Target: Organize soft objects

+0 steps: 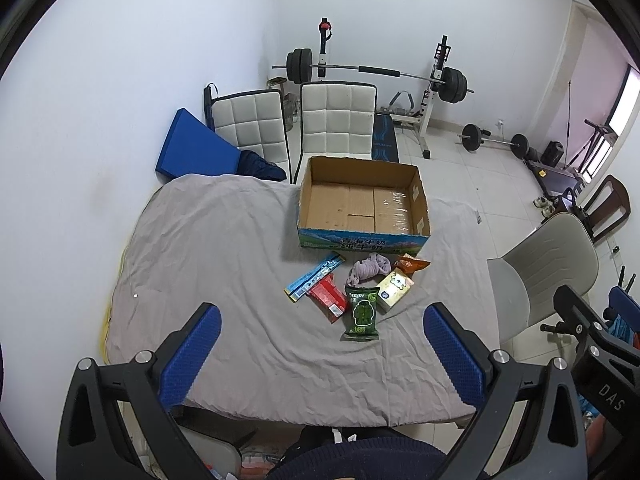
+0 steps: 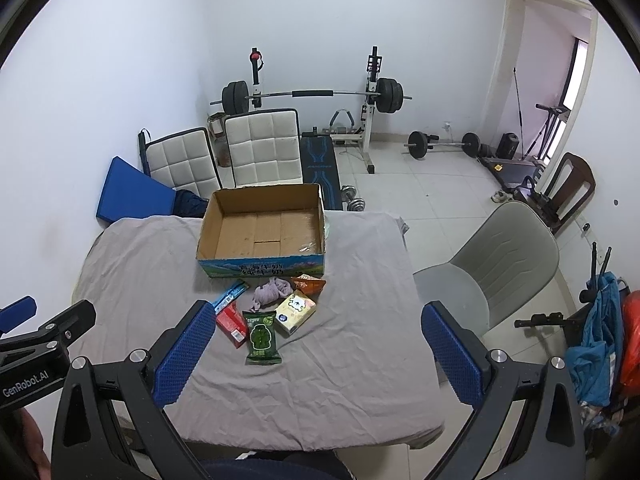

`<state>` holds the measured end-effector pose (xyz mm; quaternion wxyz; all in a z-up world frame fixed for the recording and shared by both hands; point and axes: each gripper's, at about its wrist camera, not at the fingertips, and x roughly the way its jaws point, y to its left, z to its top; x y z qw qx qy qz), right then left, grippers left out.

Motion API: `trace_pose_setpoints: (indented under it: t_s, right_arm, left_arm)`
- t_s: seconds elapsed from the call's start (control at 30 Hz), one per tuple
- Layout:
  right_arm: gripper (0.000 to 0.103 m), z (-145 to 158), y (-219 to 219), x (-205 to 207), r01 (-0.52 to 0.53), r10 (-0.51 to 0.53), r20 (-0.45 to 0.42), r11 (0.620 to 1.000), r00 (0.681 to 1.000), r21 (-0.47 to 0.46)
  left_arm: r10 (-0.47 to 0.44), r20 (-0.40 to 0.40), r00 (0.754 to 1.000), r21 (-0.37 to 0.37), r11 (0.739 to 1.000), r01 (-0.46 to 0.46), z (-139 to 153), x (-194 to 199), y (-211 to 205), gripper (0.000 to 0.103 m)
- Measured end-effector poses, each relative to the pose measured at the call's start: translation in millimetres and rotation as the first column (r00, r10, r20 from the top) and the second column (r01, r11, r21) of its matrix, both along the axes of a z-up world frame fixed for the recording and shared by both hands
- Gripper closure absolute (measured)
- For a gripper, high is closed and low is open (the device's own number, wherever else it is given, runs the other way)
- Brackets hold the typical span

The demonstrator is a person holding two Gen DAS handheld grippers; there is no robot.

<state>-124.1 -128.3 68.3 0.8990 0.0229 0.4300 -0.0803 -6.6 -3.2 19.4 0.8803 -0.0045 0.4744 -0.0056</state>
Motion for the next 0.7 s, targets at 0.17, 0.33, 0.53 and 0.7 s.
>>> trace_pose_setpoints:
  t_s: [0.17,0.33,0.53,0.7]
  right_arm:
    - [0.000,0.0,-1.4,0.2,0.001,-0.001,0.002,1.000,1.000,0.001]
    - [0.000,1.7,-2.7,2.1,0.004,-0.004,0.009,1.000,1.000,-0.001]
    - [0.000,-0.6,-4.8,6.2,-0.003,0.003,0.006,1.000,1.000,0.007]
    - [0.000,1.1,-5.1,7.8,0.000,0.000,0.019,1.000,1.000,0.003]
  left_arm:
    - [-0.001,-0.002,1.000,0.001,1.000,0.001,0.6,1.5,0.1,0.000]
    - [0.002,0.006,1.000,-0.005,1.000,-0.002,3.1,2.9,0.0,0.000]
    - [0.001,0.009,1.000,-0.007,1.000,-0.001,4.4,4.5,-1.4,0.000]
    - [0.009,0.020,1.000,-0.018,1.000,-0.009,7.5,6.3,-1.7,0.000]
